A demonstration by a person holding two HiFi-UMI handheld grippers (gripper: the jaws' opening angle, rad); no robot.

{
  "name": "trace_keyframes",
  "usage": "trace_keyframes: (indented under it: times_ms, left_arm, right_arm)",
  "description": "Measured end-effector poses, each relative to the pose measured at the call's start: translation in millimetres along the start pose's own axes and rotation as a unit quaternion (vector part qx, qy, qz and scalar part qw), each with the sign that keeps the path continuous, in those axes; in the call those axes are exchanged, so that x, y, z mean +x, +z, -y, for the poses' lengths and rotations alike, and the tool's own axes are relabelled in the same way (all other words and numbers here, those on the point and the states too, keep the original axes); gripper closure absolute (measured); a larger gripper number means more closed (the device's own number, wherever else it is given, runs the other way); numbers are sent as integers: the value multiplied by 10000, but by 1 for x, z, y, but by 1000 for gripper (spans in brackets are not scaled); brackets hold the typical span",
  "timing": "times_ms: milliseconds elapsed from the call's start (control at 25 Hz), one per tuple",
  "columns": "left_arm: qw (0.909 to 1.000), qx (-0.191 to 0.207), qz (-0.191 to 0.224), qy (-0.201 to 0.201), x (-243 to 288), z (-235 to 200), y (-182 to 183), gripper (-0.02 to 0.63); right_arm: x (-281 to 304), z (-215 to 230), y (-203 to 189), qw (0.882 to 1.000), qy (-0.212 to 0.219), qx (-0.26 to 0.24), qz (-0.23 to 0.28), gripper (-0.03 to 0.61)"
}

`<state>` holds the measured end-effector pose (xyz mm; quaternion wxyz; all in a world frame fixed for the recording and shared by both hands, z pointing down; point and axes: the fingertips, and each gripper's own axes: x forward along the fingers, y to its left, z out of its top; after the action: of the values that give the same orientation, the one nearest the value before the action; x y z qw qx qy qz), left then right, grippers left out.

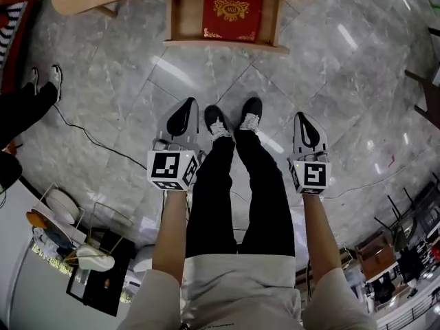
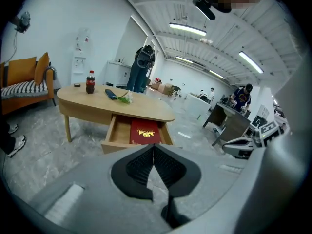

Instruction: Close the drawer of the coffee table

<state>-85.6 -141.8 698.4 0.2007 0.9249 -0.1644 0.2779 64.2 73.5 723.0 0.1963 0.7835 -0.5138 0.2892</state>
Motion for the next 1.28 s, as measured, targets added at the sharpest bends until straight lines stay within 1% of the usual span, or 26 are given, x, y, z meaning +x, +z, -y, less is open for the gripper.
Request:
trace_keyframes:
  times_ms: [160,240,320,400,480,600,680,720,800,920,960,1000,1040,1200,1280]
  left_arm:
    - [9996,237,135,83,35,-21,-28,603]
    - [9987,409,156,255,54,-41,-42,603]
    - [9976,466,205,463,71,-63,-55,603]
    - [9971,460,314,526,87,-81,-64,603]
    - [9964,532,437,503,104,-95,-72,604]
    - [9958,525,626,400,129,-116,-87,603]
    - [9960,484,700,279,149,-130,-99,603]
    - [9955,545,738,226,160,-137,-103,603]
    - [9933,710,890,191,178,-149,-105,603]
    - [9903,714,1174,204,190,-162,-103,603]
    - [9891,750,1250,198,194,-164,-102,603]
    - [9877,815,1322,180,198,-165,-101,603]
    - [9864,874,1387,149,201,-165,-100,603]
    - [9835,822,1613,46,201,-164,-102,603]
    - [9820,880,1668,51,201,-164,-101,603]
  right_arm:
    - [35,31,-26,9994,16,118,312,563]
    - [59,56,-47,9994,-59,36,334,563]
    - [84,77,-66,9994,-70,-22,330,563]
    - [107,91,-77,9990,105,-34,429,563]
    - [130,99,-84,9975,407,-69,577,563]
    - [159,105,-96,9940,816,-224,699,562]
    - [178,106,-100,9922,929,-340,753,561]
    - [188,105,-100,9904,1014,-426,833,561]
    - [207,98,-97,9840,1300,-577,1069,560]
    - [225,85,-96,9721,1819,-675,1315,560]
    - [230,83,-97,9678,1973,-698,1401,554]
    - [233,81,-97,9633,2104,-731,1497,528]
    - [236,79,-98,9593,2200,-761,1598,505]
    - [241,74,-94,9457,2448,-808,1978,485]
    - [240,72,-90,9377,2549,-902,2181,471]
